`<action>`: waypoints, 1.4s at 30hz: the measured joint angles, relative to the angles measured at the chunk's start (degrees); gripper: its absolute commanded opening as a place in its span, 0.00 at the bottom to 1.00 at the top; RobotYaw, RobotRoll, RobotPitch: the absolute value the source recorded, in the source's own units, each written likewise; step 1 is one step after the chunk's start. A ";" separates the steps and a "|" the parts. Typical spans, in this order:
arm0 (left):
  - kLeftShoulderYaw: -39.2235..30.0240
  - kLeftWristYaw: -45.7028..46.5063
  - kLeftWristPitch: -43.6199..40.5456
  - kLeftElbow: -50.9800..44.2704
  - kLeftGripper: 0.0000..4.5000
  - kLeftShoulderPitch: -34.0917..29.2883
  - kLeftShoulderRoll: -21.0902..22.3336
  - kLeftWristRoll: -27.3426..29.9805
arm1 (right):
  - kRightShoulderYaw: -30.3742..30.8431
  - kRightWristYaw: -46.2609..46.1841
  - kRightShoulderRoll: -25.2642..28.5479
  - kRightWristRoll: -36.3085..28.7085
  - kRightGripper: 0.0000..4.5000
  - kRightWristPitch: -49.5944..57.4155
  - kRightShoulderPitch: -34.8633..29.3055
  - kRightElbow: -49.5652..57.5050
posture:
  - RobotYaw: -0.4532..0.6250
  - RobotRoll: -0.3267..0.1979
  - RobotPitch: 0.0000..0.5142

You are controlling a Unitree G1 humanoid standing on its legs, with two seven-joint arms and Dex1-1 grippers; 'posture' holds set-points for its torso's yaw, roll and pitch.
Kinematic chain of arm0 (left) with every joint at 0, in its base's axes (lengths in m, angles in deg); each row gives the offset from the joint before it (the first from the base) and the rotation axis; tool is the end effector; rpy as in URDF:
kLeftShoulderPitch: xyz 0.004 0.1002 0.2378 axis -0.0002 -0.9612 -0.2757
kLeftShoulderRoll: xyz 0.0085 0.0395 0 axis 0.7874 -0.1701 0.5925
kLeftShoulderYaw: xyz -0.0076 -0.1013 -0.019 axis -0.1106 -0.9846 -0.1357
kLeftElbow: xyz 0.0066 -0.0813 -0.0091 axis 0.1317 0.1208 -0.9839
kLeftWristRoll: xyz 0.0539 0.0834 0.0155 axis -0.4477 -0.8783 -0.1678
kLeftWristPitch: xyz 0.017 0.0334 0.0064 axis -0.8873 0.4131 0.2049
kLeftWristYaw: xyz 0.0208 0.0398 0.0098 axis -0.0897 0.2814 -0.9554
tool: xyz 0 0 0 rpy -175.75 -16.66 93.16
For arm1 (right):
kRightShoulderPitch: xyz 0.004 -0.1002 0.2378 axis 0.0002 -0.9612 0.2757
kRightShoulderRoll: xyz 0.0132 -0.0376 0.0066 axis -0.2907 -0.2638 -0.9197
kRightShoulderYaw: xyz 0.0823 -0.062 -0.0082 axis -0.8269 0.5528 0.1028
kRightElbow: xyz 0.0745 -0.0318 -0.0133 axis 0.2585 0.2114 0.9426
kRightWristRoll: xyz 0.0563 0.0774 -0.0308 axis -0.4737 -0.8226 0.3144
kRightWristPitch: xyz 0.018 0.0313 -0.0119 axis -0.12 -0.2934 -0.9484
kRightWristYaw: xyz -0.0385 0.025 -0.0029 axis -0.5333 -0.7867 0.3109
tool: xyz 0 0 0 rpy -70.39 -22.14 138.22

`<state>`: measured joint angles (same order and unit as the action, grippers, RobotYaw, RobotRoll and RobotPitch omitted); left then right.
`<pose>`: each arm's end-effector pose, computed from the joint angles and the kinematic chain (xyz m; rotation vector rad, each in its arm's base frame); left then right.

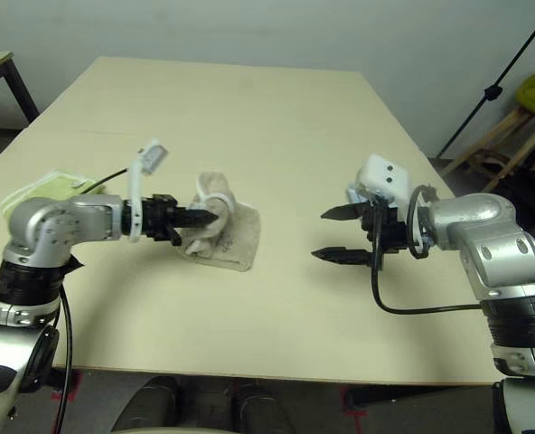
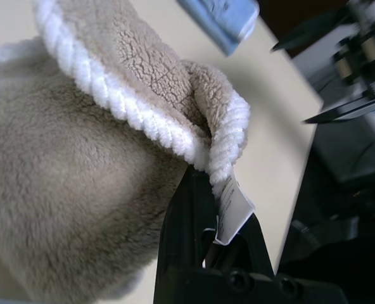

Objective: Fold the towel and set it aside.

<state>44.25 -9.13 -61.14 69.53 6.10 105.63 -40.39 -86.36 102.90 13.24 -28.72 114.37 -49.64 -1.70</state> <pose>0.2926 0.1195 0.1782 -0.0085 0.5434 -1.1513 0.2493 -0.3004 0.2150 -0.5060 0.4691 1.0776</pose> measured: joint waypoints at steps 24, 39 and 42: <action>3.30 -18.69 12.60 -7.06 0.99 0.76 11.03 -9.00 | -0.26 -3.13 -3.14 -0.15 1.00 0.94 1.59 1.24 | 0.43 0.62 0.10; -5.32 -12.67 22.97 8.90 0.64 -0.99 7.68 -12.65 | 1.41 -17.13 -22.92 -3.58 0.63 8.91 9.36 1.96 | 0.44 0.62 0.09; -4.44 -13.46 23.77 9.09 0.40 -2.05 7.52 -13.65 | 1.50 -18.77 -24.09 -3.49 0.36 9.20 9.15 2.17 | 0.43 0.62 0.09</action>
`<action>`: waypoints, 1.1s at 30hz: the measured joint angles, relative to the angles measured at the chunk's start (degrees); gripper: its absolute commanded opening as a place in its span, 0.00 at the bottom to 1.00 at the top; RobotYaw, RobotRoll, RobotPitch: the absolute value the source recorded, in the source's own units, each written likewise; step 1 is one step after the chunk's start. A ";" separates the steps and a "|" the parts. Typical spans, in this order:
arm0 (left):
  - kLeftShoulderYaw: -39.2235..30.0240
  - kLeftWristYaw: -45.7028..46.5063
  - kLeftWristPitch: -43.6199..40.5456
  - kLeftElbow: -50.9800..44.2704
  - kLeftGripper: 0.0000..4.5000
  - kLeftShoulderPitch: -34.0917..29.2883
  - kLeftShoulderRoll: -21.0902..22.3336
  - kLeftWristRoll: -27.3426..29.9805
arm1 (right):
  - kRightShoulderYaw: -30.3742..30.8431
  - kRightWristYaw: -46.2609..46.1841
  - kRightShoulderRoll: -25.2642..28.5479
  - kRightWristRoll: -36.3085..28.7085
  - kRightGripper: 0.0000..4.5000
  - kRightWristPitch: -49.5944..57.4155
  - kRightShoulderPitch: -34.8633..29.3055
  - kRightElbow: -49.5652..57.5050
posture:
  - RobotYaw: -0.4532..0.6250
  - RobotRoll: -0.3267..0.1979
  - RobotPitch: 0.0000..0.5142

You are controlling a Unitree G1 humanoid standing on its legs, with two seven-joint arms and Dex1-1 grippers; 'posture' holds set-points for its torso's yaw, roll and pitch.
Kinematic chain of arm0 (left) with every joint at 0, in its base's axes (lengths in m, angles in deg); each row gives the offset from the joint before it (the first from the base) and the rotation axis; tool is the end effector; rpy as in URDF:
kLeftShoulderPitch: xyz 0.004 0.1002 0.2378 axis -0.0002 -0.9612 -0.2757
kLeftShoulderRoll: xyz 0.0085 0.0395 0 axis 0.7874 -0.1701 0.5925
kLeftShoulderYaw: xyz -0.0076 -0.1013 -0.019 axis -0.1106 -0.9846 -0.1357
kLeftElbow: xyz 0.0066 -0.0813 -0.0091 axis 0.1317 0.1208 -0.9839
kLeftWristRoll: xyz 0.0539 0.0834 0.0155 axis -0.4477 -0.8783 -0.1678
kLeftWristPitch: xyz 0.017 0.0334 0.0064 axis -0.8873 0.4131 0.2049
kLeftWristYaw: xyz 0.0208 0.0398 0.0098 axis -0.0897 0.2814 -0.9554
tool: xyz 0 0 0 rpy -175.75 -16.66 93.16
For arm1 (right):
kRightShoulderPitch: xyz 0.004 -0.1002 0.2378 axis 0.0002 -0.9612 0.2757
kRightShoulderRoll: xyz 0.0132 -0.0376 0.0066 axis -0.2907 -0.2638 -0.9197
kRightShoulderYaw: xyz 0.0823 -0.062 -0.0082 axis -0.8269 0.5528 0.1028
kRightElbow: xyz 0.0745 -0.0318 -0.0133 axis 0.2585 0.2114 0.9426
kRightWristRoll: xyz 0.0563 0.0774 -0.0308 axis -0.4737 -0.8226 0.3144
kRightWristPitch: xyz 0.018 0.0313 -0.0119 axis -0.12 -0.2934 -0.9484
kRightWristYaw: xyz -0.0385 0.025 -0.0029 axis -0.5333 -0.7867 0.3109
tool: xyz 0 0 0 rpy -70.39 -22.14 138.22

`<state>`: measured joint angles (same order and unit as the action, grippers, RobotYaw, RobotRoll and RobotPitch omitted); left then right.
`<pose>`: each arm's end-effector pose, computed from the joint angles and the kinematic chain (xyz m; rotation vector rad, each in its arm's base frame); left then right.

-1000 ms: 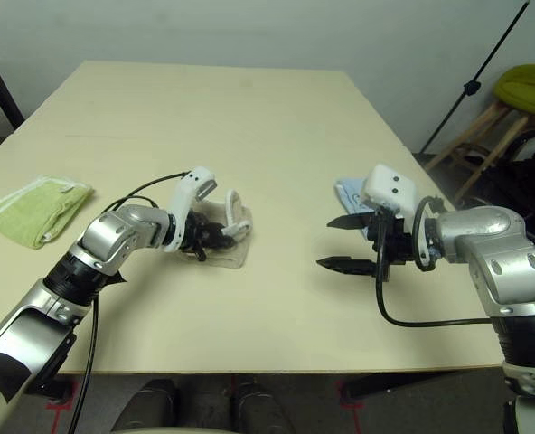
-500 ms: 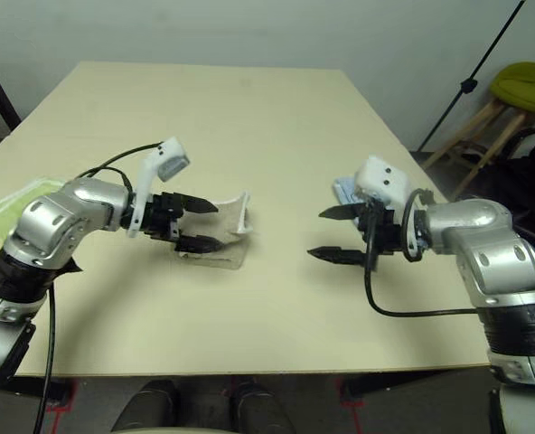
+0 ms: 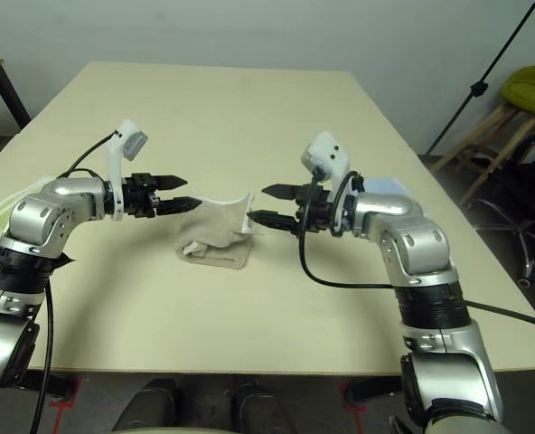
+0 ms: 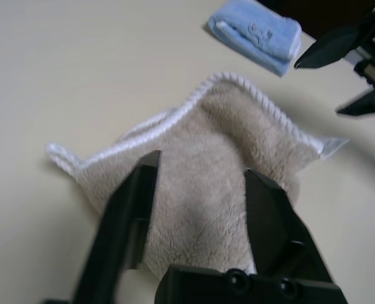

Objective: Fold the towel and set it aside.

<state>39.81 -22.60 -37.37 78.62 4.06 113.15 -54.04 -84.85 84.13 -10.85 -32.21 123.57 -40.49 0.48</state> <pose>0.3116 0.1800 0.1808 0.1648 0.2993 -1.0535 0.2821 -0.2197 0.1892 -0.1947 0.1863 1.0476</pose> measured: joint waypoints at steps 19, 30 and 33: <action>3.92 0.39 5.83 7.26 0.00 -3.58 -5.23 -6.43 | 12.14 -2.30 -1.62 8.63 0.00 -5.84 -7.25 -2.20 | 0.43 0.62 0.08; 4.82 0.69 9.24 9.96 0.00 -6.13 -6.95 -9.76 | 11.75 -3.41 -3.60 14.48 0.00 -16.75 -4.00 -21.22 | 0.44 0.62 0.05; 4.51 0.53 8.37 8.56 0.00 -6.37 -7.00 -9.38 | 9.79 -1.90 -3.77 12.53 0.00 -15.63 -3.67 -20.93 | 0.44 0.62 0.06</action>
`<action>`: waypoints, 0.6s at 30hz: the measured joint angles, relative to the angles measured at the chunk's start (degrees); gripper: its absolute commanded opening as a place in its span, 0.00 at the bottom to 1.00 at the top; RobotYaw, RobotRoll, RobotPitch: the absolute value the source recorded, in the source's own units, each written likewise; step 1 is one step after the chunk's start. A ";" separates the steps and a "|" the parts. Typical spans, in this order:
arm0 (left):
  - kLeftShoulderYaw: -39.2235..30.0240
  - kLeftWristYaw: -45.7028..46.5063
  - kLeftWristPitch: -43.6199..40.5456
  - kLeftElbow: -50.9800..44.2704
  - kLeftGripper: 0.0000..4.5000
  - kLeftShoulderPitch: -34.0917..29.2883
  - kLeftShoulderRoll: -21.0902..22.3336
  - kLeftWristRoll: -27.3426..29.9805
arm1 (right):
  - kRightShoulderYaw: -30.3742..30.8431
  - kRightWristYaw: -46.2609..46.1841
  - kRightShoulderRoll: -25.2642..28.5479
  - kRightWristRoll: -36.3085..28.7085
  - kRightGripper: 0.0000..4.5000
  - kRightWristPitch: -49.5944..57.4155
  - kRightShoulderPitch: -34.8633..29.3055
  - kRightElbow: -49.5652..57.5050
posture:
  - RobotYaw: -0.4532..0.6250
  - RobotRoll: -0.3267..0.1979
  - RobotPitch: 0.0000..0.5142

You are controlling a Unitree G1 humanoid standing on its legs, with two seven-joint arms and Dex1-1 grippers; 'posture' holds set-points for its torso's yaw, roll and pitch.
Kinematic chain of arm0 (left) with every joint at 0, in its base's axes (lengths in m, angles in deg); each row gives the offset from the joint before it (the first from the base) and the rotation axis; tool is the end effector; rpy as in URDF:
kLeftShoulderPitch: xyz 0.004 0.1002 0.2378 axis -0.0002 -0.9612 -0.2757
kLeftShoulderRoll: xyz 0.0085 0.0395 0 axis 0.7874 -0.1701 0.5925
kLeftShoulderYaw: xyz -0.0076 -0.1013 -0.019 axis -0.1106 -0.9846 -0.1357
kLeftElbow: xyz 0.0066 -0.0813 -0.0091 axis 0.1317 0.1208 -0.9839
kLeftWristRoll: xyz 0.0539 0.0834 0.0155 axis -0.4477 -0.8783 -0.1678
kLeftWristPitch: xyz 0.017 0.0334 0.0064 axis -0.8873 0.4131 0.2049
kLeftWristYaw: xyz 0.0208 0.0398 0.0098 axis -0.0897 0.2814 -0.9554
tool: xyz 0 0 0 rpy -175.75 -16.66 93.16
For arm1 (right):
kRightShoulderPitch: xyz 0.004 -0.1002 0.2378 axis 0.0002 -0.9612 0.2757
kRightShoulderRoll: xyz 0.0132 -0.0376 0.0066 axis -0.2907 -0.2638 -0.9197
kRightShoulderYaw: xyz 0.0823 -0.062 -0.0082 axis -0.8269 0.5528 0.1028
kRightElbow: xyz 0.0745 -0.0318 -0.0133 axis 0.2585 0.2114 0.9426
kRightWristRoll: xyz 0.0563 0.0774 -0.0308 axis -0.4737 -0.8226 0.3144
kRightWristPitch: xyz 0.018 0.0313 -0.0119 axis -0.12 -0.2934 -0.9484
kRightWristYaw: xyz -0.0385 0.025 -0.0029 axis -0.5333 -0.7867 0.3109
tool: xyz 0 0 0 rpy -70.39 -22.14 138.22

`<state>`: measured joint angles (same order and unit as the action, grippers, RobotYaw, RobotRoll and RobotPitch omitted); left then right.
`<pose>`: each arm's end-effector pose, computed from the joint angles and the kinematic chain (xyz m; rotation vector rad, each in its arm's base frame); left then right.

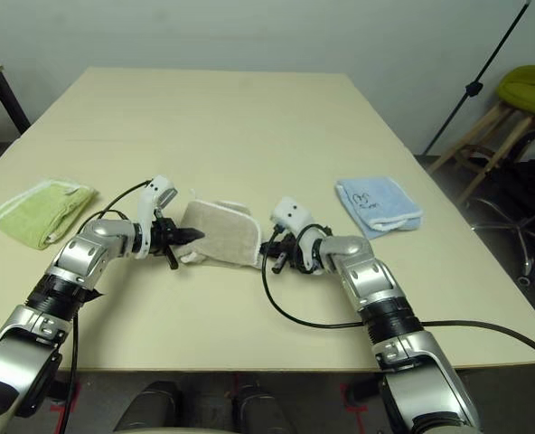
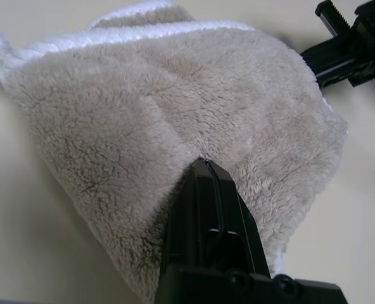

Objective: Fold the towel and set it aside.

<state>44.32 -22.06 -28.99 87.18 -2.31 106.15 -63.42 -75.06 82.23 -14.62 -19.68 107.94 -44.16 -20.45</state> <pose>0.3075 0.1621 0.1163 0.1904 0.4358 -1.0497 0.2919 -0.2224 0.1068 -0.2840 0.4360 0.9600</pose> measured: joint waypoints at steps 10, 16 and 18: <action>-6.95 -0.25 -13.05 -13.74 0.00 4.14 -0.01 9.89 | -10.71 4.83 5.74 -8.70 0.00 7.93 7.60 5.11 | 0.44 0.62 0.06; -8.79 2.07 -11.77 -8.69 0.00 7.29 -1.13 10.34 | -9.84 2.54 -0.07 -9.63 0.00 9.64 8.12 8.25 | 0.44 0.62 0.06; -8.01 2.88 -9.03 -4.21 0.00 7.74 -1.64 8.40 | -7.78 0.93 -3.04 -8.55 0.00 8.78 7.83 8.20 | 0.44 0.62 0.06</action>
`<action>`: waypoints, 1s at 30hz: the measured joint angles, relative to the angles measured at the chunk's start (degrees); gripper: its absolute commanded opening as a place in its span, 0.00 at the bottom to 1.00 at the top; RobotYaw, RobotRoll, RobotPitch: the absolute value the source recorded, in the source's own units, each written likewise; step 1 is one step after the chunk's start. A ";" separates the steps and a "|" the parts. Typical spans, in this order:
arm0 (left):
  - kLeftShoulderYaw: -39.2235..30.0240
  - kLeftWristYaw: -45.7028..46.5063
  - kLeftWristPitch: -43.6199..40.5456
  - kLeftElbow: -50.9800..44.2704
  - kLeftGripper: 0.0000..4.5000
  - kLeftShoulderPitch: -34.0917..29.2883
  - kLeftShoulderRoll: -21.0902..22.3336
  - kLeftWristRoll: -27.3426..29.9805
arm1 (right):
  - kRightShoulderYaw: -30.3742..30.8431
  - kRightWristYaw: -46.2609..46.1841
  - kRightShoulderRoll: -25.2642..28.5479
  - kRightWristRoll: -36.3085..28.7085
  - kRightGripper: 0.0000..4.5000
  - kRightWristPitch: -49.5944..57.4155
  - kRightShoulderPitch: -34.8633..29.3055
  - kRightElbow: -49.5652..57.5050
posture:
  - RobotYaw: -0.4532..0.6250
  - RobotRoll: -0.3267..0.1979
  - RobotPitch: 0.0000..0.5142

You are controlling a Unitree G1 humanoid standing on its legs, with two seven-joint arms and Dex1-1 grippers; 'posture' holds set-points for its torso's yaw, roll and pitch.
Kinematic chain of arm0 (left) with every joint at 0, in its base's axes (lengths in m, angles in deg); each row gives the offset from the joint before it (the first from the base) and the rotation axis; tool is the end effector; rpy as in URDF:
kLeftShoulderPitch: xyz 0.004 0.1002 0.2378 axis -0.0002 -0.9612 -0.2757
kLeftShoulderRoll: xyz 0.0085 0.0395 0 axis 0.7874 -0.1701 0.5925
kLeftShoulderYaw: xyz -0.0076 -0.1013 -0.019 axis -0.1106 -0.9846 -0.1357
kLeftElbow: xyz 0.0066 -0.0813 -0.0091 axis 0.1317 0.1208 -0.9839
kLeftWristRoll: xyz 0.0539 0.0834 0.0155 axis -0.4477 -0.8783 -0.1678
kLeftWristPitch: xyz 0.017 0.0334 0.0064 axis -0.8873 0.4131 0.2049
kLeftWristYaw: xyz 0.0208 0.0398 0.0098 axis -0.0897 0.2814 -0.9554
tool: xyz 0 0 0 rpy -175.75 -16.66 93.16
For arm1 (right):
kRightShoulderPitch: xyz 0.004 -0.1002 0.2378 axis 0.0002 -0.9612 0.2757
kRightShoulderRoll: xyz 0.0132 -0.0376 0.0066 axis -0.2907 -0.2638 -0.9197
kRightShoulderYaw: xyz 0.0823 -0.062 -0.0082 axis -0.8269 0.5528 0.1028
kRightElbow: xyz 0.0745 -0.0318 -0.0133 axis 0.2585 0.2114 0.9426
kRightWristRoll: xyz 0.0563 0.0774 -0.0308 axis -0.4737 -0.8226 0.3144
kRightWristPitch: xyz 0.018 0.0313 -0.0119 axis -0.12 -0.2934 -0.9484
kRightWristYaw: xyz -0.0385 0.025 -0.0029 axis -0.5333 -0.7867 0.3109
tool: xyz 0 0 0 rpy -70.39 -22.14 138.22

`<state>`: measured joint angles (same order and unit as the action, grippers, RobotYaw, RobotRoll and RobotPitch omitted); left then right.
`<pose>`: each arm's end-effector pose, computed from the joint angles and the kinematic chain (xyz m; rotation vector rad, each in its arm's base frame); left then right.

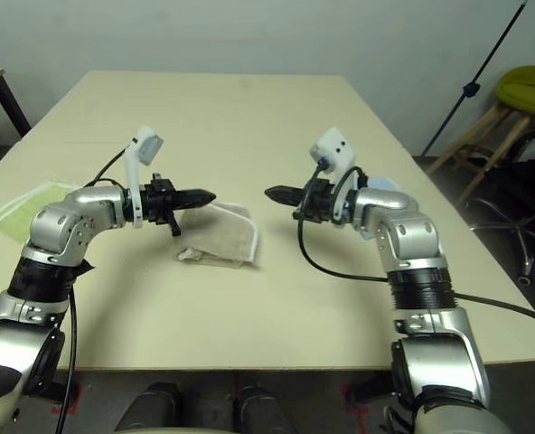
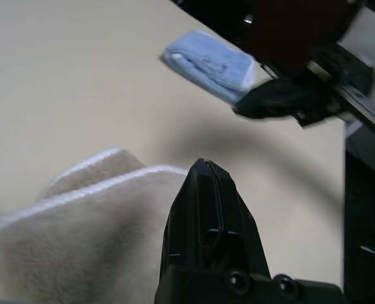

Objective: Fold the towel and set it aside.

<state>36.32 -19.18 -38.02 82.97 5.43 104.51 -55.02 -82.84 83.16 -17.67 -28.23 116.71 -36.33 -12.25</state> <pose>0.3193 0.1572 0.1698 0.0243 0.2770 -1.0364 0.3057 -0.2052 0.1675 -0.1327 0.1830 1.0272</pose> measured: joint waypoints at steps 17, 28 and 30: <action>5.09 6.18 21.54 25.00 0.00 -0.29 -5.53 -14.17 | 8.39 -12.21 -10.65 14.72 0.00 -22.59 -1.97 -24.34 | 0.44 0.62 0.07; 2.80 -0.96 15.38 13.09 0.14 -5.38 -3.46 -8.78 | 2.11 -5.67 -7.55 7.37 0.22 -11.10 -2.06 -19.20 | 0.44 0.62 0.07; 1.22 -3.70 13.84 9.99 0.29 -5.70 -2.61 -6.00 | -0.57 -6.17 -5.72 5.28 0.38 -4.93 -2.00 -15.03 | 0.44 0.62 0.08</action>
<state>37.54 -22.88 -24.18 92.96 -0.27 101.90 -61.03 -83.41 76.99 -23.39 -22.95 111.78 -38.33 -27.28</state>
